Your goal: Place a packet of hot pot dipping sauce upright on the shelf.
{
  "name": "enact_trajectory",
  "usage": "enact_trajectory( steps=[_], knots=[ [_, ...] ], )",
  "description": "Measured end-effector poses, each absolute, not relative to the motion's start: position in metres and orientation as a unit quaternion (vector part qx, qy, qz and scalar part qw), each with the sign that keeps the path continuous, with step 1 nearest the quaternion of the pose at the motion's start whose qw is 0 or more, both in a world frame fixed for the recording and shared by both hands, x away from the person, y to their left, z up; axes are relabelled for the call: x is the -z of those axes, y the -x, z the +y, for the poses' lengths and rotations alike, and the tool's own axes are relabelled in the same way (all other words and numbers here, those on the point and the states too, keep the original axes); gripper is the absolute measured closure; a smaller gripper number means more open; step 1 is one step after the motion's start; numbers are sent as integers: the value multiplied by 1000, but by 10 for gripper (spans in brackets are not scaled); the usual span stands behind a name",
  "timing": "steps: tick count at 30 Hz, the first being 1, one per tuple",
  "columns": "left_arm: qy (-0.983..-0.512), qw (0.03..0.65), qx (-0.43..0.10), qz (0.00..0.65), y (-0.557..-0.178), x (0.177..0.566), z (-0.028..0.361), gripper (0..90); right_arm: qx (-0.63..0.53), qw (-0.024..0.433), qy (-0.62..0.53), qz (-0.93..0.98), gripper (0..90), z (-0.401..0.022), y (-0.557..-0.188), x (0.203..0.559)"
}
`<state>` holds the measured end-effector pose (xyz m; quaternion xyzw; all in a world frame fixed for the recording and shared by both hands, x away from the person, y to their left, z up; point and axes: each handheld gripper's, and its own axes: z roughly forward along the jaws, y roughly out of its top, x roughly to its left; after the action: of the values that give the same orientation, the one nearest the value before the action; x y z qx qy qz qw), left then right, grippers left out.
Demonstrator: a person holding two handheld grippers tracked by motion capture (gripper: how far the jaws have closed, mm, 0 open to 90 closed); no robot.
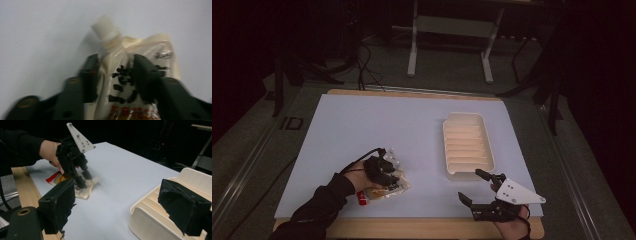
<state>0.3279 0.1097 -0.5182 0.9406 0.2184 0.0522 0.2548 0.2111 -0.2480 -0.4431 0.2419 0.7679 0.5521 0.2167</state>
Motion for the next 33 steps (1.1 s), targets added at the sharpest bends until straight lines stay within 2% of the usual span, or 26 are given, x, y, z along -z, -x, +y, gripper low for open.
enact_trajectory(
  steps=[3, 8, 23, 33],
  knots=[
    [-943, 253, -54, 209, -325, 517, 109, 779, -552, 214, -245, 768, 143, -248, -212, 444],
    [-938, 260, -36, 225, -327, 515, 112, 834, -551, 216, -245, 768, 155, -248, -212, 443],
    [-925, 303, -27, 228, -318, 487, 126, 874, -566, 205, -260, 755, 123, -251, -215, 442],
    [-899, 373, -29, 228, -305, 457, 135, 881, -586, 215, -264, 736, 141, -258, -215, 437]
  ],
)
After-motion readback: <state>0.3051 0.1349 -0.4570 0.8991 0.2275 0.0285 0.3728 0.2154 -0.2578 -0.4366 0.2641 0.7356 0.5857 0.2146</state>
